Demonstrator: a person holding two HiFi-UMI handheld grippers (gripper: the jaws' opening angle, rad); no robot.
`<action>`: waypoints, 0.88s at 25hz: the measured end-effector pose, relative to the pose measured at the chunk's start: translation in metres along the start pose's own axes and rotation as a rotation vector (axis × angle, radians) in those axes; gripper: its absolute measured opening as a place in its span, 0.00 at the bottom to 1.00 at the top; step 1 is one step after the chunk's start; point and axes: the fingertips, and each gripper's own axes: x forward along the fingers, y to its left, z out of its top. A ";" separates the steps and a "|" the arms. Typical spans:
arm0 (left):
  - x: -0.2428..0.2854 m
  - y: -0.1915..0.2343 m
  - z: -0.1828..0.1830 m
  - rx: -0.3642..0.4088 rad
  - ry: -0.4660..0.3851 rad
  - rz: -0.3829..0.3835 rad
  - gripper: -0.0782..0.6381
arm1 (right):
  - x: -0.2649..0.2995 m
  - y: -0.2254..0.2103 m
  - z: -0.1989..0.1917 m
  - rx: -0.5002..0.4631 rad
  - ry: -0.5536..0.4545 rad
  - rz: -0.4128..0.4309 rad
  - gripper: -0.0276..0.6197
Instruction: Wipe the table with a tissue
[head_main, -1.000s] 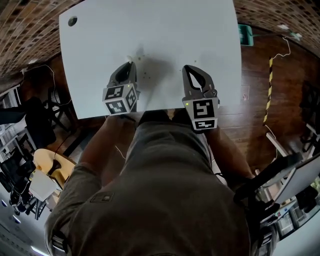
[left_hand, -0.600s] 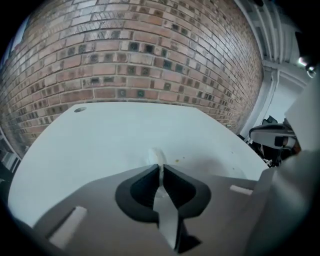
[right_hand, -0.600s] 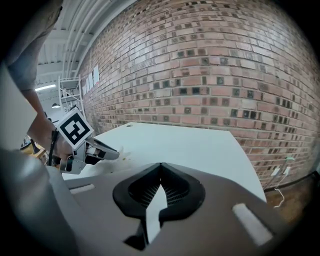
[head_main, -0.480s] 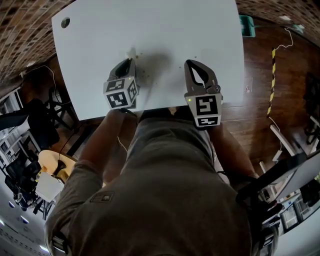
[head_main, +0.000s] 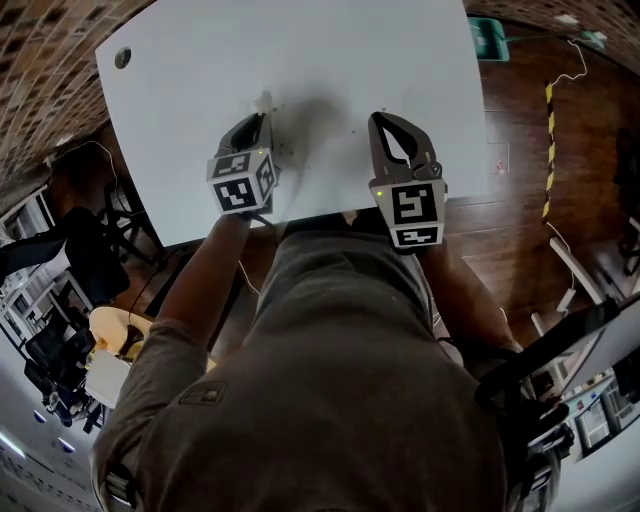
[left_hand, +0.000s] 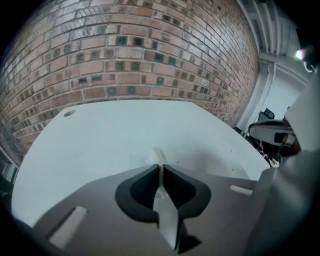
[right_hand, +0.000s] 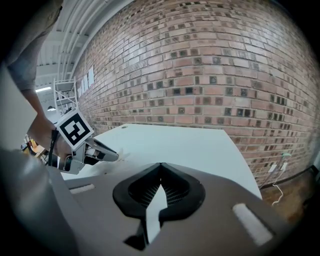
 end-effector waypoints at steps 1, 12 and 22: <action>0.002 -0.003 0.001 0.006 0.003 -0.003 0.15 | -0.001 -0.002 0.000 0.002 -0.001 -0.003 0.06; 0.015 -0.036 0.013 0.089 0.049 -0.061 0.15 | -0.017 -0.022 -0.003 0.030 -0.012 -0.051 0.06; 0.017 -0.049 0.016 0.126 0.086 -0.060 0.15 | -0.025 -0.033 -0.002 0.037 -0.022 -0.056 0.06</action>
